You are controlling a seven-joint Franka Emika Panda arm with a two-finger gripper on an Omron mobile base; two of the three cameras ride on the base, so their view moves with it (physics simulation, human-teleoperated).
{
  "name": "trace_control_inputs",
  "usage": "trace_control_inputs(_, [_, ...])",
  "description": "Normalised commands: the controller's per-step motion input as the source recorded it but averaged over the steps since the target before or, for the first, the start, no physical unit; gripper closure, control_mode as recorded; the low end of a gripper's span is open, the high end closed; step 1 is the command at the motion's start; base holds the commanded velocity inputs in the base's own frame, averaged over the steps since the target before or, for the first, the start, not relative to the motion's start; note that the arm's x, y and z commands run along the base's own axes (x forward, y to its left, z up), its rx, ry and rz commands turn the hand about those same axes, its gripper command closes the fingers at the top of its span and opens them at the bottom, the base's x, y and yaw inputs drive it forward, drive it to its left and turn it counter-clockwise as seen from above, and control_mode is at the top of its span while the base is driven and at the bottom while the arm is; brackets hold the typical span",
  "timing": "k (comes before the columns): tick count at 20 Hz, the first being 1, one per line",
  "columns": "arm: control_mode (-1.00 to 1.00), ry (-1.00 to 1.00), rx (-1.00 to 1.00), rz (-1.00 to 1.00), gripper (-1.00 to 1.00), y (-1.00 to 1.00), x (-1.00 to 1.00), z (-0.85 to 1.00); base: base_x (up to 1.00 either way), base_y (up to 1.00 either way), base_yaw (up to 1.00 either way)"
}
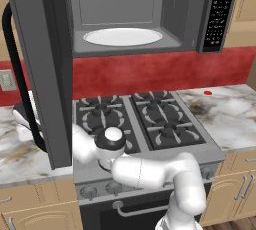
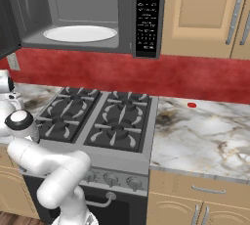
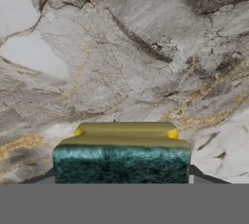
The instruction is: Place the sponge inside the microwave to prepare for sanitizing.
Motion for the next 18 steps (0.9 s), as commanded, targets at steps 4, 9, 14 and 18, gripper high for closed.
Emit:
trace_control_inputs(4, [-1.00,0.00,0.00,-0.08,1.00,-0.40,-0.11,-0.03,0.00,0.00,0.00])
trace_control_inputs(9, [-1.00,-0.01,0.00,-0.08,1.00,-0.44,-0.17,0.00,0.00,0.00,0.00])
trace_control_inputs(14, [-1.00,-0.05,0.00,-0.09,1.00,-0.58,-0.25,0.00,0.00,0.00,0.00])
trace_control_inputs(18, [-1.00,-0.06,0.01,-0.08,1.00,-0.60,-0.30,0.00,0.00,0.00,0.00])
